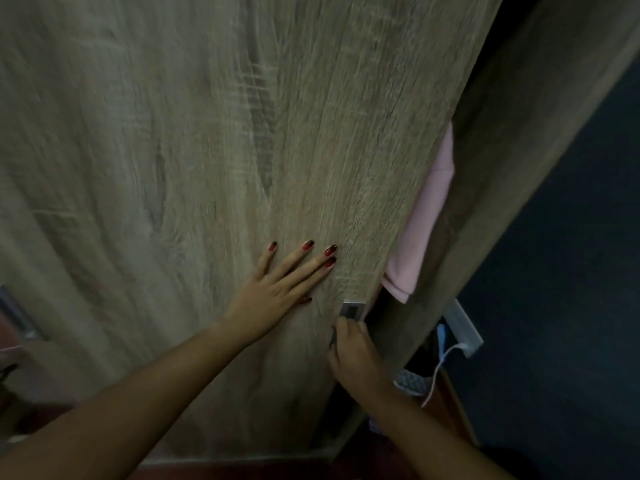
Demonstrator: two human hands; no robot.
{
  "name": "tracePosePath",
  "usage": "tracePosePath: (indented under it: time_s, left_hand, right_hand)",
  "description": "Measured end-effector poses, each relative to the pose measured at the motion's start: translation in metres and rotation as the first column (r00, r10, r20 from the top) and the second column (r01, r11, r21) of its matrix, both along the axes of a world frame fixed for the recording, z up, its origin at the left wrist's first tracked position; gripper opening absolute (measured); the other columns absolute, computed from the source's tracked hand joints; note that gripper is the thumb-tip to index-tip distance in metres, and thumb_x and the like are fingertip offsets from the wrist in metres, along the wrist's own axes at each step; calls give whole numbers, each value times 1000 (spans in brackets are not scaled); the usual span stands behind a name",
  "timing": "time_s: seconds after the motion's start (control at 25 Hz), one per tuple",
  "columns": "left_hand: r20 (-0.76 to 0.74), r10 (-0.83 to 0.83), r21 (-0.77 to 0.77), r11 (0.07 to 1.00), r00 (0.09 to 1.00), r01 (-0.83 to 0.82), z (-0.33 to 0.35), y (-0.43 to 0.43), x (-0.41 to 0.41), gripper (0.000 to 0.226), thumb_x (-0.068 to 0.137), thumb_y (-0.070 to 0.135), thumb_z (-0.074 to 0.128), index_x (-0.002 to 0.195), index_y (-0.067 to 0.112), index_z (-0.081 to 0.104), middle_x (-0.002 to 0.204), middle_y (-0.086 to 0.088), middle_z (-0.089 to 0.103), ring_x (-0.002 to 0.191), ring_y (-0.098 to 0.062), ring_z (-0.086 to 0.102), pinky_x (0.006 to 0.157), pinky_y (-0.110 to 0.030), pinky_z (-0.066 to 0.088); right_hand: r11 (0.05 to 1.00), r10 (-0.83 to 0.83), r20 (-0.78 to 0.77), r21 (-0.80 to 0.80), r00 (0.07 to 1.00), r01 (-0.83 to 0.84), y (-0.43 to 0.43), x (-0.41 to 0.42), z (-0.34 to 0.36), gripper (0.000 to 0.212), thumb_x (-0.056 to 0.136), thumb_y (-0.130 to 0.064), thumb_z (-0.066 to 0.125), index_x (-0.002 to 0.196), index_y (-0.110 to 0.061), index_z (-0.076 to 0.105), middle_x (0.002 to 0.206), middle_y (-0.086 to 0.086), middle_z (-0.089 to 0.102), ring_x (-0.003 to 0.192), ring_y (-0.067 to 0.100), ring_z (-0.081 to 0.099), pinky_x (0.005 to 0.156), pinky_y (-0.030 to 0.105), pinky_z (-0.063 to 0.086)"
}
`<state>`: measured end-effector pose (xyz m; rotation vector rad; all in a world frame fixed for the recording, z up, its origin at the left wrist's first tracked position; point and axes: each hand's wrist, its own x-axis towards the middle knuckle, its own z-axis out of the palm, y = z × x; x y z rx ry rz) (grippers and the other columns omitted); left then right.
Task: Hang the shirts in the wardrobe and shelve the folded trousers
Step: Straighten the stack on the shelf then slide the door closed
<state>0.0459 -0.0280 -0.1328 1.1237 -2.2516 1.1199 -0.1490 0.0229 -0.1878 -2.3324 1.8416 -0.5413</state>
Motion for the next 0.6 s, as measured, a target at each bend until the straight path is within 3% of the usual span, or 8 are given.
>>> tracePosePath:
  time_s: [0.16, 0.36, 0.6]
  left_hand:
    - [42, -79, -25, 996, 996, 80, 8, 0, -46, 73, 96, 43, 47, 153, 19, 9, 162, 1, 9, 148, -23, 12, 115, -49, 16]
    - [97, -95, -62, 993, 991, 101, 9, -5, -87, 75, 95, 40, 50, 153, 18, 8, 162, 1, 7, 148, -23, 11, 115, -47, 16]
    - [117, -26, -63, 997, 993, 33, 2, -2, -100, 82, 90, 43, 54, 153, 23, 5, 162, 2, 3, 148, -26, 8, 114, -56, 9]
  right_hand:
    - [996, -77, -22, 39, 997, 78, 2, -45, 4, 33, 86, -12, 51, 118, -5, 50, 115, 16, 54, 112, 29, 46, 90, 31, 42]
    - [987, -149, -43, 48, 988, 151, 5, -83, 5, 39, 85, -13, 51, 123, -5, 50, 118, 15, 54, 114, 27, 48, 94, 34, 43]
    - [994, -100, -51, 39, 994, 102, 3, -97, 7, 22, 93, -12, 42, 110, -5, 54, 111, 15, 57, 106, 27, 52, 91, 35, 44]
